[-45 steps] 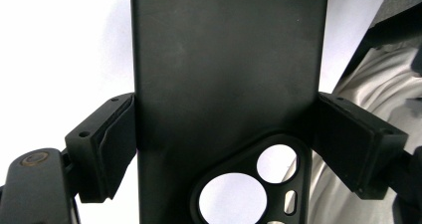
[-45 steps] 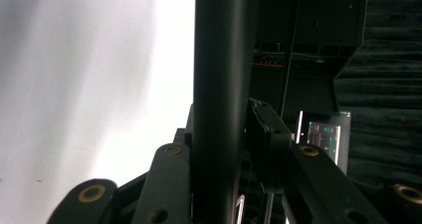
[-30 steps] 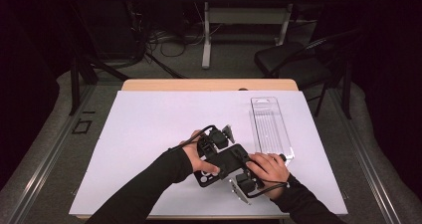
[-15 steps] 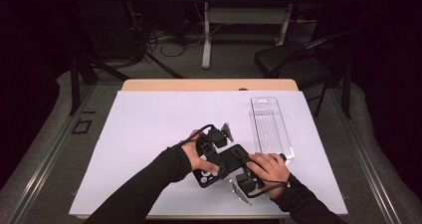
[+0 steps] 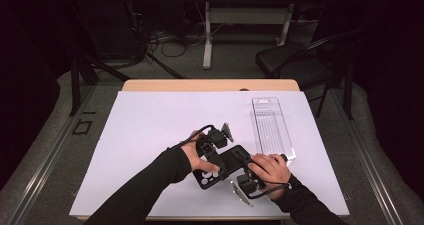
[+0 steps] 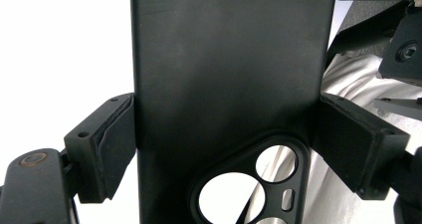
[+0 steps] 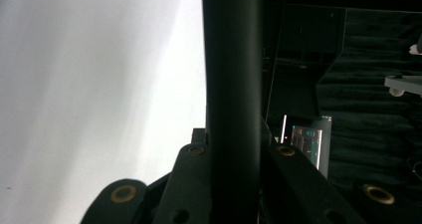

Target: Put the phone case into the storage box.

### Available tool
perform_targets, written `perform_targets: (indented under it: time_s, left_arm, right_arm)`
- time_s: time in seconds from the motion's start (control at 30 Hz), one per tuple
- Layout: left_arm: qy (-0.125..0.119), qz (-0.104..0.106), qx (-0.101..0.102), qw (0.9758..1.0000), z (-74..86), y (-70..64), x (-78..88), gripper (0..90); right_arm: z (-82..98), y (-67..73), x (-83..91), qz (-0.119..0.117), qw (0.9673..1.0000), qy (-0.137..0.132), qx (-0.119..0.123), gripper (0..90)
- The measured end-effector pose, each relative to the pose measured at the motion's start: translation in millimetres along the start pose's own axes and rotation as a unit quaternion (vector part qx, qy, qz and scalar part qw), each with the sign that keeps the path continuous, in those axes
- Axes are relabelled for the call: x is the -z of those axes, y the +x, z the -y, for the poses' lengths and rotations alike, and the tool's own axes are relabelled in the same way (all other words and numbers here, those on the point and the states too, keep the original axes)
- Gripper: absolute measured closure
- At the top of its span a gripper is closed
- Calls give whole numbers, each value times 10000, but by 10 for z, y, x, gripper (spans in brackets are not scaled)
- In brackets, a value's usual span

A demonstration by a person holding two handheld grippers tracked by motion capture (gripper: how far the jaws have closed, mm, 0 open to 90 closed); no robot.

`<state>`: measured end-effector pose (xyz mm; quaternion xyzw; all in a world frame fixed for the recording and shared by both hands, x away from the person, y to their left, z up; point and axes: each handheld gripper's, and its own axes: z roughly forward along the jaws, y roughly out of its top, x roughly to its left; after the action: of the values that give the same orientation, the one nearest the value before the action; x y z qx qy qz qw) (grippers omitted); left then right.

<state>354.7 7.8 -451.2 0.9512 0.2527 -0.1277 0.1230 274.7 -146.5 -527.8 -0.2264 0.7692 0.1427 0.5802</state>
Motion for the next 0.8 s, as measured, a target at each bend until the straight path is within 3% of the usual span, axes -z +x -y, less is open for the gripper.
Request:
perform_targets:
  time_s: [0.8]
  left_arm:
    - [-80,108,74,9999,15,15,-12,133]
  right_arm:
    - [16,15,1,-75,9997,-31,-234,879]
